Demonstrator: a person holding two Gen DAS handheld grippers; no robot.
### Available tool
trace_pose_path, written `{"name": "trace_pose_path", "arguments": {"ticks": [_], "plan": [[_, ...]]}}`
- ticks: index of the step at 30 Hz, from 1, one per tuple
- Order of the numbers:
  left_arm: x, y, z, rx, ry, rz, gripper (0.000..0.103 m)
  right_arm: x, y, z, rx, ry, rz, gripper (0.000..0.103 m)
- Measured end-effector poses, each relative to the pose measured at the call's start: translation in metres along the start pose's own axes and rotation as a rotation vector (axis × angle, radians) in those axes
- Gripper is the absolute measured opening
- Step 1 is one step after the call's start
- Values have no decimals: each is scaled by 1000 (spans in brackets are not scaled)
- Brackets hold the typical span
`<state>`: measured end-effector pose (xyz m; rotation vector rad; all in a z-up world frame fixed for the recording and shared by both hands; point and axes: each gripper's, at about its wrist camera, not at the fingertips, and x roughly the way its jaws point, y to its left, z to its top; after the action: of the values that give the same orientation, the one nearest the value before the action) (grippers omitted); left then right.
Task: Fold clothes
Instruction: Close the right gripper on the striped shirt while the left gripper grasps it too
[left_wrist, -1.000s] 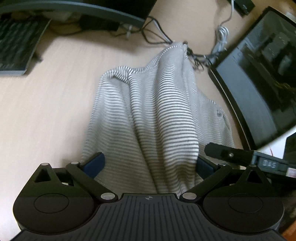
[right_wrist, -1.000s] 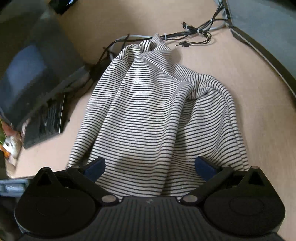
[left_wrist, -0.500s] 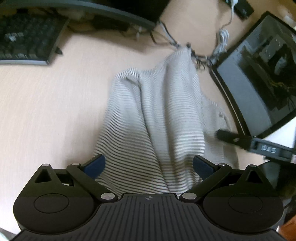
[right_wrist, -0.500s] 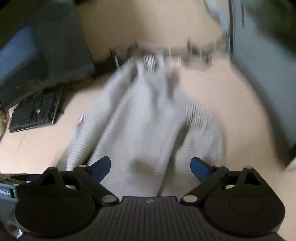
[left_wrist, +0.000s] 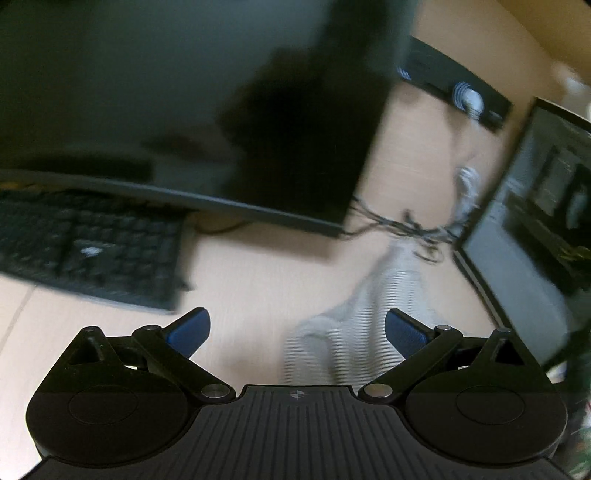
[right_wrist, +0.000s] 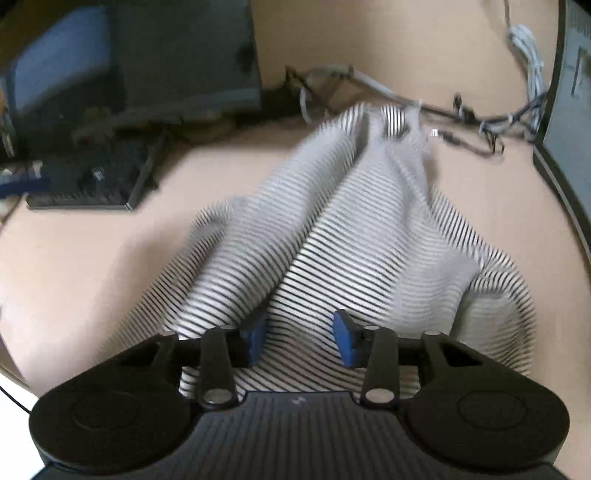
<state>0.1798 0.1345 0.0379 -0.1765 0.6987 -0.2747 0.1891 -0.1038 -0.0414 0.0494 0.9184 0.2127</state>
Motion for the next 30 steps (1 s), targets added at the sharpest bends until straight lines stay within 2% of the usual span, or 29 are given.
{"name": "trace_pose_path", "arguments": {"ticks": [2, 3, 5, 8, 9, 11, 13, 16, 17, 19, 20, 21, 23, 25, 26, 27, 29, 30], "plan": [[14, -20, 2, 52, 23, -53, 103, -7, -10, -3, 23, -23, 16, 6], [23, -32, 1, 79, 37, -72, 103, -18, -17, -3, 36, -55, 24, 3], [41, -55, -5, 118, 61, -94, 103, -44, -30, -2, 17, -130, -45, 3], [83, -79, -6, 159, 110, -115, 103, -75, -53, -3, -27, -201, -244, 3], [99, -84, -7, 166, 134, -109, 103, -79, -55, -5, -72, -207, -344, 3], [131, -91, -9, 170, 178, -63, 103, -87, -59, -8, -163, -219, -543, 4], [156, -95, -11, 166, 210, -17, 103, -91, -63, -10, -192, -223, -656, 4], [173, -95, -14, 158, 232, -1, 103, -108, -73, -5, -123, -250, -632, 7], [174, -95, -14, 160, 232, 0, 103, -111, -74, 0, -99, -259, -613, 13], [179, -93, -14, 162, 235, 3, 102, -111, -81, 13, -38, -274, -514, 24], [181, -92, -14, 161, 238, 3, 97, -112, -84, 20, -8, -281, -463, 35], [184, -89, -13, 153, 251, -1, 87, -112, -87, 27, 22, -288, -413, 47], [186, -79, -13, 126, 284, -38, 73, -101, -94, 40, 44, -259, -287, 61], [184, -69, -12, 119, 280, -65, 59, -74, -97, 51, 4, -218, -220, 64], [183, -64, -10, 116, 265, -70, 43, -57, -98, 56, -12, -192, -221, 64], [181, -59, -9, 113, 251, -74, 31, -40, -99, 60, -27, -166, -222, 64], [175, -47, -4, 88, 205, -59, 23, -14, -104, 69, -37, -137, -251, 64], [168, -37, -1, 64, 162, -15, 23, -3, -107, 71, -39, -128, -270, 64]]}}
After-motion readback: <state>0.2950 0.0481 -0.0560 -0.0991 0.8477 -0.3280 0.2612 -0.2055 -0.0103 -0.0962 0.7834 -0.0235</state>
